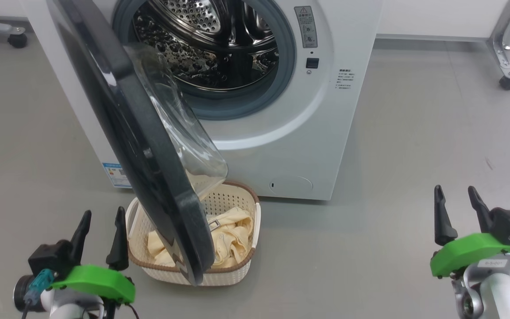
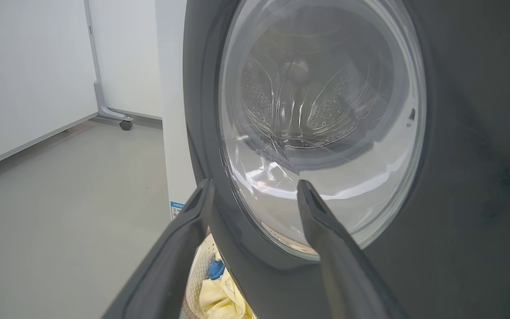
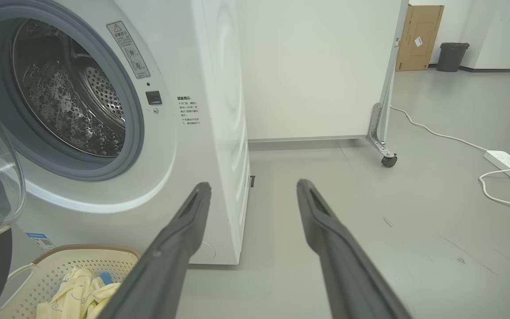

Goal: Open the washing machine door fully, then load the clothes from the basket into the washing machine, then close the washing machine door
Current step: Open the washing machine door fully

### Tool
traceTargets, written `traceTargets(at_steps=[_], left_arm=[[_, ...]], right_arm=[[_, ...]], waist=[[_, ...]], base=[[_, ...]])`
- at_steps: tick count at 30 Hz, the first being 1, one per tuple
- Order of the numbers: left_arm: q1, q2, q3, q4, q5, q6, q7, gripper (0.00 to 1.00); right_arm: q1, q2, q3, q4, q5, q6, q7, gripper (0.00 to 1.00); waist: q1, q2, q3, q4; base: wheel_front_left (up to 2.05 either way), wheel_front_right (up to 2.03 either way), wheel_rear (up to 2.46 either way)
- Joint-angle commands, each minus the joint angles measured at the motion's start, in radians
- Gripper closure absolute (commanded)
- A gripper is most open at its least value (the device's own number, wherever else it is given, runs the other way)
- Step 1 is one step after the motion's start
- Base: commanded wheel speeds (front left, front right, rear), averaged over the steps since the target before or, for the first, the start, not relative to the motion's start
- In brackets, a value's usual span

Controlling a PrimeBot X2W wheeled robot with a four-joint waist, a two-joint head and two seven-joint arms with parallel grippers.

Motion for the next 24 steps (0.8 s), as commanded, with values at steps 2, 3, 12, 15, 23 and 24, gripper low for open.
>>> traceTargets(at_steps=[2, 3, 12, 15, 23, 24], left_arm=[[-0.032, 0.022, 0.037, -0.027, -0.003, 0.001, -0.011, 0.00], [-0.032, 0.022, 0.037, -0.025, -0.003, 0.001, -0.011, 0.00], [-0.032, 0.024, 0.035, -0.019, -0.007, 0.001, -0.011, 0.00], [-0.033, 0.025, 0.035, -0.020, -0.007, 0.001, -0.011, 0.00], [-0.037, 0.027, 0.033, -0.022, -0.008, 0.001, -0.011, 0.00], [-0.037, 0.028, 0.033, -0.024, -0.007, 0.001, -0.011, 0.00]], right_arm=[[-0.030, -0.006, 0.023, -0.032, -0.003, 0.010, -0.009, 0.00], [-0.030, -0.007, 0.024, -0.032, -0.002, 0.010, -0.009, 0.00], [-0.028, -0.015, 0.030, -0.029, 0.007, 0.010, -0.010, 0.00], [-0.030, -0.016, 0.030, -0.028, 0.009, 0.010, -0.010, 0.00], [-0.032, -0.021, 0.034, -0.025, 0.014, 0.010, -0.010, 0.00], [-0.032, -0.021, 0.034, -0.025, 0.015, 0.010, -0.010, 0.00]], waist=[[0.0000, 0.0000, -0.001, 0.000], [0.0000, 0.0000, -0.002, 0.000], [0.0000, 0.0000, -0.006, 0.001], [0.0000, 0.0000, -0.006, 0.001], [0.0000, 0.0000, -0.006, -0.001], [0.0000, 0.0000, -0.006, -0.001]], base=[[0.00, 0.00, 0.00], [0.00, 0.00, 0.00], [0.00, 0.00, 0.00], [0.00, 0.00, 0.00], [0.00, 0.00, 0.00], [0.00, 0.00, 0.00]])
